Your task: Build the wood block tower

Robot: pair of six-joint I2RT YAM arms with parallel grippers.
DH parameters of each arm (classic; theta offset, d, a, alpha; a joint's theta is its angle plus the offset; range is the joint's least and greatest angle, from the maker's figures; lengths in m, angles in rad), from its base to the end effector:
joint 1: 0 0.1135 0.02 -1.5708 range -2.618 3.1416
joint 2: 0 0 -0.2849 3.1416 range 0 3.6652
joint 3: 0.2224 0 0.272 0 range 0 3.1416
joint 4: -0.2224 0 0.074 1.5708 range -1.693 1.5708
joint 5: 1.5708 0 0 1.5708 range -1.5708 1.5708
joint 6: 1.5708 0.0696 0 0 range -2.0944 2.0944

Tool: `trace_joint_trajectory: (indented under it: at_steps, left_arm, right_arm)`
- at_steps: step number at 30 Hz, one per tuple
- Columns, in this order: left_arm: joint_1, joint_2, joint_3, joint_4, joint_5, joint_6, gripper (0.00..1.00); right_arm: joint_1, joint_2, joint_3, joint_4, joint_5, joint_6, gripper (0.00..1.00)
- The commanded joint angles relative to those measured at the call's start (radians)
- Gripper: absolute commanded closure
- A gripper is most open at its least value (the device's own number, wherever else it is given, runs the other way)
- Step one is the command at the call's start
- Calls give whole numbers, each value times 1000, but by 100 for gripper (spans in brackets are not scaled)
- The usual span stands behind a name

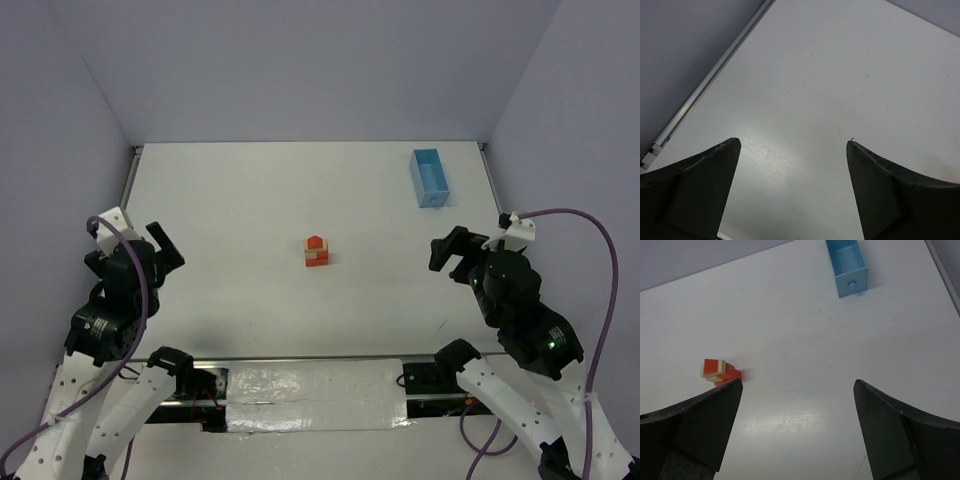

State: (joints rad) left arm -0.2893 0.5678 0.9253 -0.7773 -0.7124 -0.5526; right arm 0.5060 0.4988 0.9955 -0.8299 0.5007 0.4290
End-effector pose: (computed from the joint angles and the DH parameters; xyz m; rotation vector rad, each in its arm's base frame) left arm 0.1309 0.0085 0.3641 -0.6796 1.7600 0.1366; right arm 0.1055 0.0203 0.3848 0.2633 1.8466 0.1700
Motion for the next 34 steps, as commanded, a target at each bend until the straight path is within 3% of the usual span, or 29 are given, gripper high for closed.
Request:
trace_joint_trajectory:
  at_steps: [1,8,34]
  left_arm:
    - [6,0,-11,62,33,17,0]
    - [4,7,-8,56,37,13,0]
    - [4,-11,-20,65,65,13,0]
  right_arm:
    - [-4,-20,-32,-28,-1,10,0]
    - [-4,-69,-54,12,-17,-9,0]
    - [-4,4,-83,21,-19,33,0]
